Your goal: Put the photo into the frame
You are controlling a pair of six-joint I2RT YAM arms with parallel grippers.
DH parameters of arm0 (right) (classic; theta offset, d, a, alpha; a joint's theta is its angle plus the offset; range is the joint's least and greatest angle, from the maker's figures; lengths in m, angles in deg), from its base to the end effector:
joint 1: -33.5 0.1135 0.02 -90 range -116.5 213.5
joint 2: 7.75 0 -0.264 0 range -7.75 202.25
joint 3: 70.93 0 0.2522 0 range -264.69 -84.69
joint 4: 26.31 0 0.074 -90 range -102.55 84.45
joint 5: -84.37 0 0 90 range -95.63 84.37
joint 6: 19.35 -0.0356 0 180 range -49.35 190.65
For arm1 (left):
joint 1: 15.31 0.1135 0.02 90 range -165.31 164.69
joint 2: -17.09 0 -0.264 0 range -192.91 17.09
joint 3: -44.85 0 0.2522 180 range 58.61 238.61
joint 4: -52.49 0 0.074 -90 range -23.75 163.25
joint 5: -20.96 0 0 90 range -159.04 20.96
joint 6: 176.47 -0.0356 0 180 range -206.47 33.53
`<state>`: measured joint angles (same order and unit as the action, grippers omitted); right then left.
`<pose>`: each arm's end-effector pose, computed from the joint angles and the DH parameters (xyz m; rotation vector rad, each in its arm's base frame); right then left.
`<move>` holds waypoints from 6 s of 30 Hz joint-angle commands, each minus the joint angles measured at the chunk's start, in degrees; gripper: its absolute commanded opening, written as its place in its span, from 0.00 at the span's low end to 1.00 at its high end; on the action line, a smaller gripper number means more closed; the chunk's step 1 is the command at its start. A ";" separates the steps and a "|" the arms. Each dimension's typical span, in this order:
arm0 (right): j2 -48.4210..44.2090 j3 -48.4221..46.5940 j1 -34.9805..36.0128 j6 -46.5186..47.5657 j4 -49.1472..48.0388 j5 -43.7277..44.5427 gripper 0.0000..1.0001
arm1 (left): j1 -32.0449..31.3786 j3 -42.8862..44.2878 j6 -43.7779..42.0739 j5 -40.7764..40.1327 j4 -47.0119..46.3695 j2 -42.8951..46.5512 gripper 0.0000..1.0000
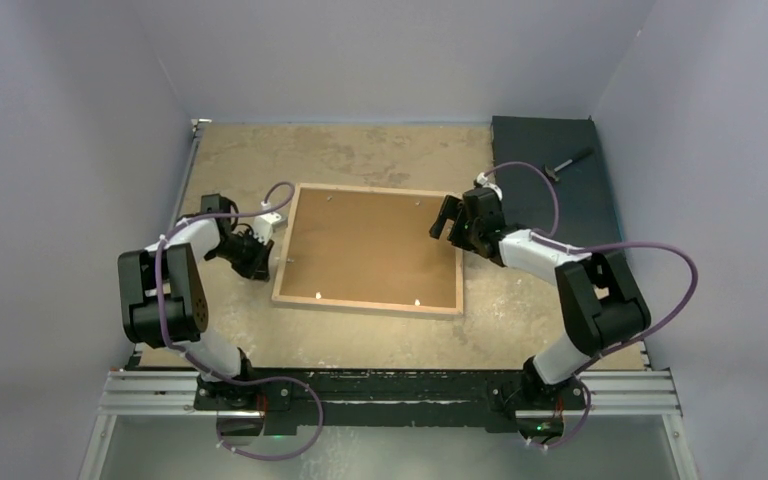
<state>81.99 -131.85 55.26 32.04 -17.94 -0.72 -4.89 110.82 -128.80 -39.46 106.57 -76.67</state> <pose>0.3048 0.1184 0.1898 0.3788 2.2288 0.4805 0.2739 0.0325 0.1554 0.8007 2.6140 -0.5603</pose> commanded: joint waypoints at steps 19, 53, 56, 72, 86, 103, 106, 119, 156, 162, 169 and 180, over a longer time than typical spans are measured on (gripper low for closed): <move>28.96 -33.39 0.39 5.02 -2.03 -10.25 0.99 | -20.85 -1.63 0.66 -6.65 -1.54 0.26 0.04; 7.21 -17.83 3.82 0.13 6.17 -7.01 0.99 | 0.47 35.31 18.82 -4.74 -4.22 -14.91 0.42; 1.05 -8.27 3.84 -0.80 3.20 -10.03 0.99 | 1.35 34.47 20.04 -7.86 -7.13 -17.92 0.37; 0.02 4.08 3.78 -6.08 -6.20 -21.76 0.99 | -1.56 19.14 13.73 -4.48 -6.12 -16.82 0.29; 7.20 -10.72 1.38 -0.43 3.80 -10.44 0.99 | -10.05 4.35 8.37 -0.50 -0.89 -6.49 0.27; -1.29 -11.32 13.84 3.33 -4.46 -9.88 0.94 | 0.32 13.39 6.29 13.67 10.88 -4.42 0.45; 1.90 -11.43 17.72 3.99 -10.70 -15.48 0.89 | 0.19 12.57 4.07 15.34 12.30 -6.23 0.49; 16.01 -17.89 26.20 0.63 -19.93 -22.40 0.85 | -2.68 9.18 1.68 14.17 9.43 -9.97 0.37; 32.94 -28.17 32.88 -1.67 -25.60 -25.41 0.81 | -3.03 6.81 2.78 10.41 4.68 -12.41 0.05; 33.23 -28.12 33.44 -1.78 -25.56 -26.26 0.81 | -3.02 6.83 3.12 10.35 4.42 -12.08 0.04; 33.77 -28.36 33.57 -1.77 -25.64 -25.93 0.80 | -3.02 6.93 3.26 10.31 4.33 -11.94 0.03; 35.98 -31.40 33.58 -0.98 -24.43 -25.93 0.80 | -3.03 6.69 3.13 10.56 4.71 -11.36 0.03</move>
<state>116.83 -160.92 88.61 30.55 -42.83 -26.14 -7.45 119.23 -123.55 -24.86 116.01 -87.57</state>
